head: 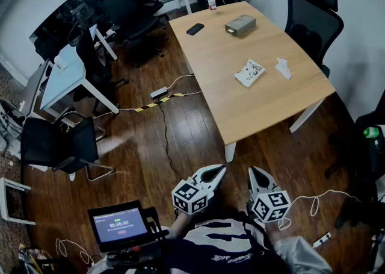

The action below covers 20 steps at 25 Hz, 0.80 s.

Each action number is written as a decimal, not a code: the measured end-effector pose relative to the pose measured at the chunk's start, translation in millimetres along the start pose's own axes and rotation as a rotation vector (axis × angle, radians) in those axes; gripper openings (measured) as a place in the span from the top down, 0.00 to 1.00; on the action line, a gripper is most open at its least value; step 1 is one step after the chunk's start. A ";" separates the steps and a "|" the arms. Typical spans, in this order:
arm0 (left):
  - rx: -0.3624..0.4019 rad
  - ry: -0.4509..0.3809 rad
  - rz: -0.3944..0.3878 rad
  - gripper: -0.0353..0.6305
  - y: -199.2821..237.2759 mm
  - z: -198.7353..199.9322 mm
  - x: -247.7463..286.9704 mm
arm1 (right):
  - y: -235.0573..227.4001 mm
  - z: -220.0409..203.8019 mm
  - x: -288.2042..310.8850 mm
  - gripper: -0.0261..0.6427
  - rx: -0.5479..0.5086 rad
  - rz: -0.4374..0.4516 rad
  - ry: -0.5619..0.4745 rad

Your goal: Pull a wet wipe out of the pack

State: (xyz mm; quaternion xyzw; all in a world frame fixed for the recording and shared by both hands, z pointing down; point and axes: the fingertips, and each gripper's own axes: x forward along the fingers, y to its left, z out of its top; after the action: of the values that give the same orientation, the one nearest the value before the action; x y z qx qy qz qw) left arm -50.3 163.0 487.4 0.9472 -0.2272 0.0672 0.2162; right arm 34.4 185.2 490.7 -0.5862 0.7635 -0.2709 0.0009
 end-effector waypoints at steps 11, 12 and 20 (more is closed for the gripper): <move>0.019 -0.007 -0.036 0.94 133.5 79.5 21.4 | 17.8 59.0 127.1 0.97 0.028 -0.035 -0.053; 0.020 -0.002 -0.047 0.94 143.3 83.3 23.8 | 17.7 62.5 136.5 0.97 0.034 -0.045 -0.058; 0.011 0.007 -0.118 0.94 207.4 111.8 50.8 | 9.1 81.4 177.3 0.97 0.067 -0.155 -0.098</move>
State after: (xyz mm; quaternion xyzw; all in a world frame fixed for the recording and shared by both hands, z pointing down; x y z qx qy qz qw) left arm -97.2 -73.2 477.2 0.9598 -0.1700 0.0587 0.2155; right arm -3.2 -5.7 473.6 -0.6558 0.7054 -0.2666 0.0368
